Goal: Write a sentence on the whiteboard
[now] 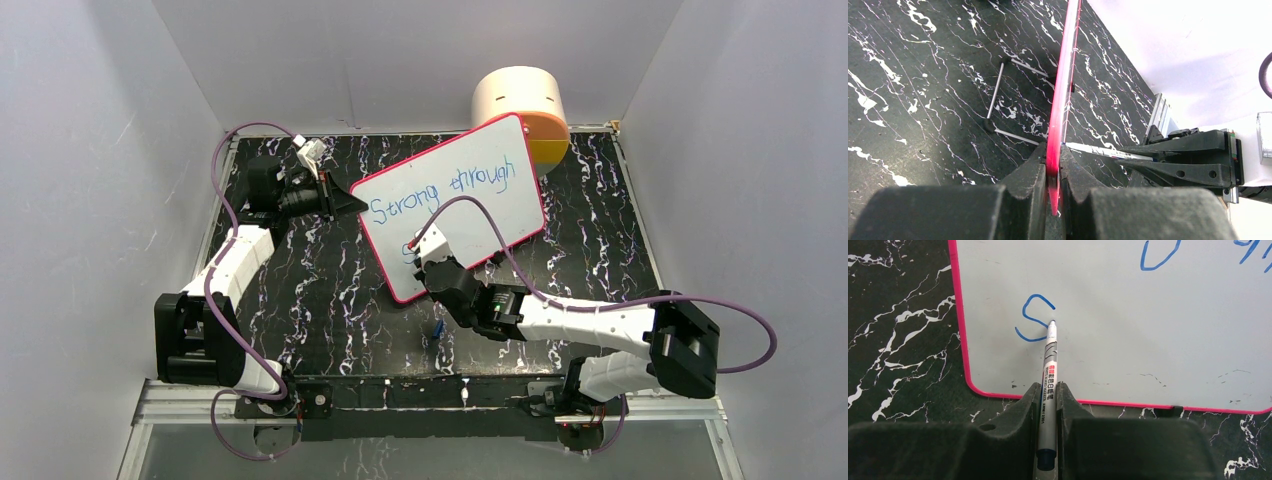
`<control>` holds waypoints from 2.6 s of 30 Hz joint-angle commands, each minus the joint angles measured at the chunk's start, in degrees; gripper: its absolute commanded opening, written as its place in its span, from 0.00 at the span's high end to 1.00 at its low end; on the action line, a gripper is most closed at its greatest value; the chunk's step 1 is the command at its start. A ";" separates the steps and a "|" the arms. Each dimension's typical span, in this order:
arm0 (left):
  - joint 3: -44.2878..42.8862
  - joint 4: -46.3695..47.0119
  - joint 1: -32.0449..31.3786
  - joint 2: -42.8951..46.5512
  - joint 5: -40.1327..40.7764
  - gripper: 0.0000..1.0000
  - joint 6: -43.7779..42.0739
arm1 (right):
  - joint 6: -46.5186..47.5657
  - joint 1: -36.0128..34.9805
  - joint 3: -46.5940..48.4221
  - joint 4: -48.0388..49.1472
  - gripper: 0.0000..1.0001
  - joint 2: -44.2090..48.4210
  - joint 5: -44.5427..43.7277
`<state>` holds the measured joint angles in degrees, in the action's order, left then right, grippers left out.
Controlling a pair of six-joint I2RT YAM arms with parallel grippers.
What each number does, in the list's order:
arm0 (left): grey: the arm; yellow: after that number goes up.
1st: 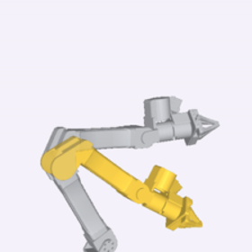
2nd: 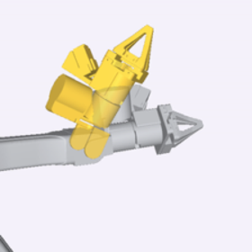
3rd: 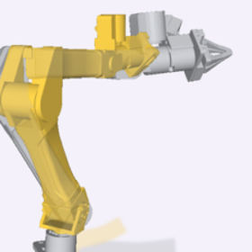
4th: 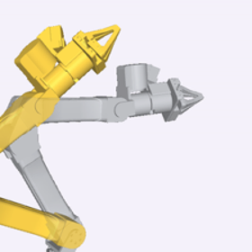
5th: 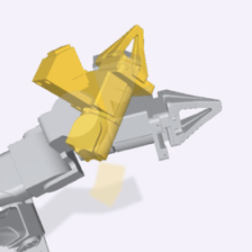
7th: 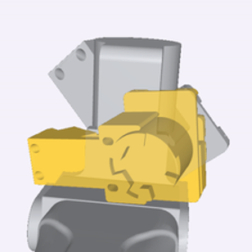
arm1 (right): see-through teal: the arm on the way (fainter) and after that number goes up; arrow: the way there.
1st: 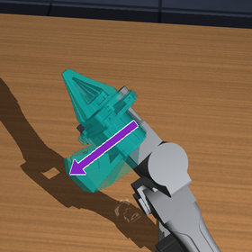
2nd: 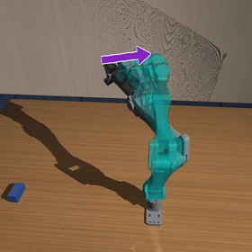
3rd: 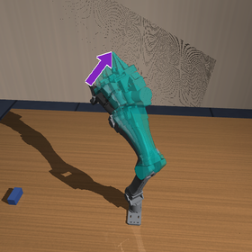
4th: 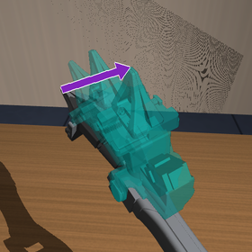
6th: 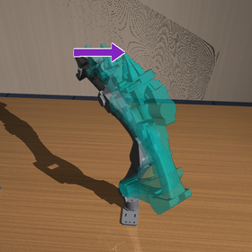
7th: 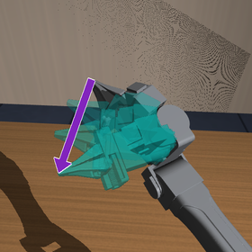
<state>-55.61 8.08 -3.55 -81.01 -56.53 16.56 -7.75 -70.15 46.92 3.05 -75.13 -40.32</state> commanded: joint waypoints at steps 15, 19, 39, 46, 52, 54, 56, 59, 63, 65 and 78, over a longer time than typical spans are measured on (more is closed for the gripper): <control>-0.41 -3.99 0.30 0.59 2.31 1.00 -1.79 | -0.99 0.71 0.45 1.22 1.00 -0.12 -5.99; -0.41 -3.95 0.29 0.68 2.33 1.00 -1.79 | -1.04 0.82 0.33 1.08 1.00 0.37 -6.27; -0.33 -3.95 0.30 0.77 2.57 1.00 -1.82 | 1.90 0.85 -0.51 5.16 1.00 4.46 -0.32; -0.46 -3.92 0.30 0.77 2.33 1.00 -1.78 | 2.32 0.85 0.44 5.52 1.00 2.39 -0.97; -0.45 -3.95 0.30 0.77 2.24 1.00 -1.78 | 2.08 0.81 0.24 6.27 1.00 2.30 -1.23; -0.45 -3.95 0.30 0.77 2.25 1.00 -1.75 | 2.33 0.87 0.27 6.59 1.00 2.25 -1.48; -0.42 -3.95 0.30 0.77 2.22 1.00 -1.70 | 2.62 0.81 0.51 6.70 1.00 1.90 -1.51; -0.39 -3.95 0.28 0.77 2.23 1.00 -1.66 | 2.70 0.90 0.72 6.96 1.00 1.55 -1.99; -0.46 -3.95 0.30 0.77 2.18 1.00 -1.70 | 2.97 1.04 0.95 7.36 1.00 0.99 -2.13; -0.42 -3.95 0.30 0.70 2.17 1.00 -1.70 | 2.94 1.07 1.11 7.41 1.00 0.82 -2.16; -0.41 -3.95 0.29 0.60 2.06 1.00 -1.70 | 3.36 1.41 1.38 8.33 1.00 1.04 -2.64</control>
<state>-55.64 8.03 -3.55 -81.01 -56.62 16.53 -5.06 -69.21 45.39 7.66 -74.39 -41.21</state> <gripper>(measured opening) 0.078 0.213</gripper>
